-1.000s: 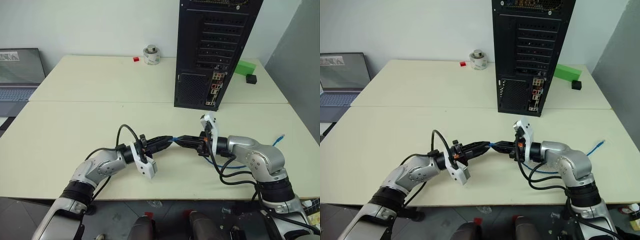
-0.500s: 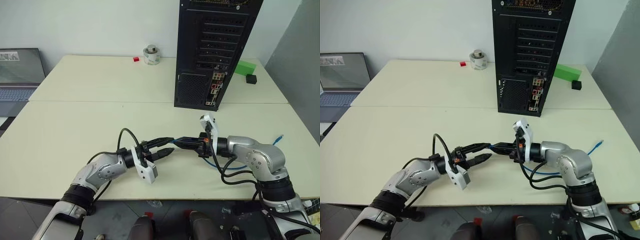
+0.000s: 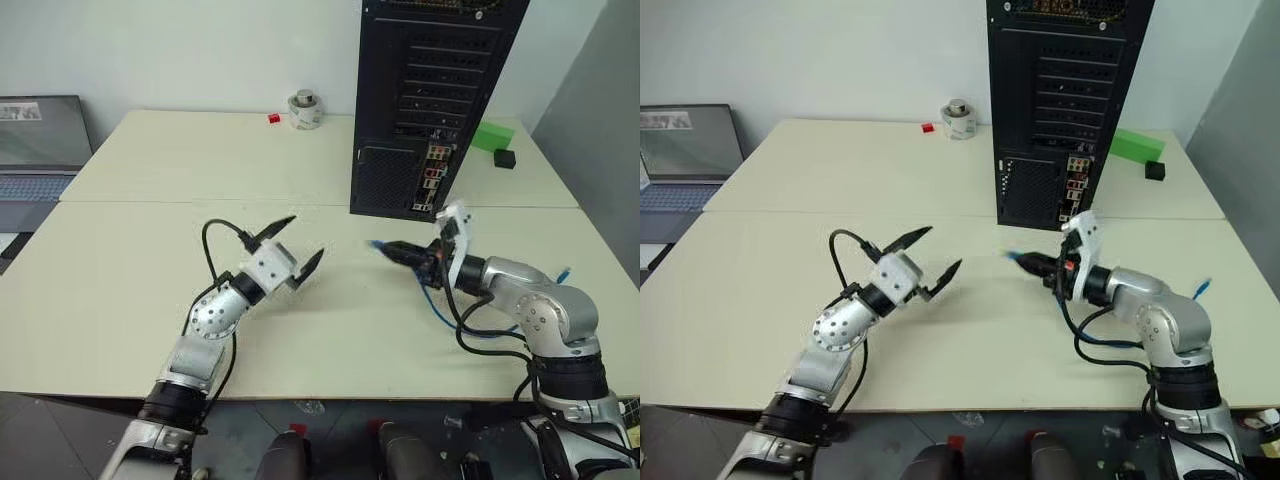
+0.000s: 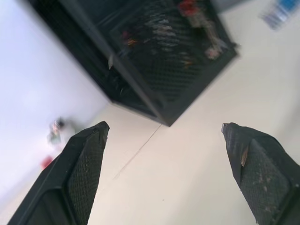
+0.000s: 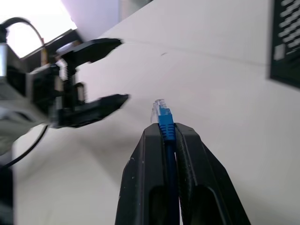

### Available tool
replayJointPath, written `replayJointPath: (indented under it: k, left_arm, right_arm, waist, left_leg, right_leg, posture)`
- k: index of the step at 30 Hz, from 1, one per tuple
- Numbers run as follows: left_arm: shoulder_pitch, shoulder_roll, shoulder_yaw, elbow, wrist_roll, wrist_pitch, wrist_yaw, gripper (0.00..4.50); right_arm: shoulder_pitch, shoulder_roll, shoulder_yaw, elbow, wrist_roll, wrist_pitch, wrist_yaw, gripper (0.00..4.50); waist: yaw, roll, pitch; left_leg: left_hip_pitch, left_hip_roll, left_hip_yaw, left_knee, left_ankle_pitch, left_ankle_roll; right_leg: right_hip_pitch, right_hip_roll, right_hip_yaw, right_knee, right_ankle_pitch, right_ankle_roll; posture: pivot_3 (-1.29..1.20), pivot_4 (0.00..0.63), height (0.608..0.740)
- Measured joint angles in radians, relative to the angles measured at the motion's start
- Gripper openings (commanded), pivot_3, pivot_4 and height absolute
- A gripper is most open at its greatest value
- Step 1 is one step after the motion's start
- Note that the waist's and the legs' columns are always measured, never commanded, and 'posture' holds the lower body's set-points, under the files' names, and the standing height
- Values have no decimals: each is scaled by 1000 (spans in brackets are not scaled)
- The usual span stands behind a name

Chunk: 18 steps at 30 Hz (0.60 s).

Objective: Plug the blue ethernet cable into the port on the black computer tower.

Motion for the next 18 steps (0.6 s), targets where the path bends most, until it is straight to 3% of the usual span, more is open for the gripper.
replayJointPath:
  k: [5, 13, 18]
  left_arm:
    - [-61, -29, -28, -158, -123, 334, -73, 4088]
    - [-133, -41, -40, -284, -168, 619, -87, 4088]
    - [-171, -37, -44, -319, -194, 722, -111, 4088]
  right_arm:
    - [5, 78, 37, -71, -143, -100, -189, 0]
    - [-31, 235, 125, -74, -454, -210, -567, 0]
    - [-68, 335, 110, 12, -545, -252, -729, 0]
  waist:
    - [-2, 0, 0]
    - [-1, 0, 0]
    - [-2, 0, 0]
  left_leg:
    - [0, 1, 0, 0, 0, 0]
    - [1, 1, 1, 0, 0, -1]
    - [1, 1, 2, -1, 0, -1]
  right_leg:
    - [-1, 5, 1, 0, 0, 0]
    - [-1, 5, 3, 0, 0, 0]
    - [-1, 5, 3, 0, 0, 0]
  posture:
    - [0, 150, 740]
    - [0, 150, 740]
    - [0, 150, 740]
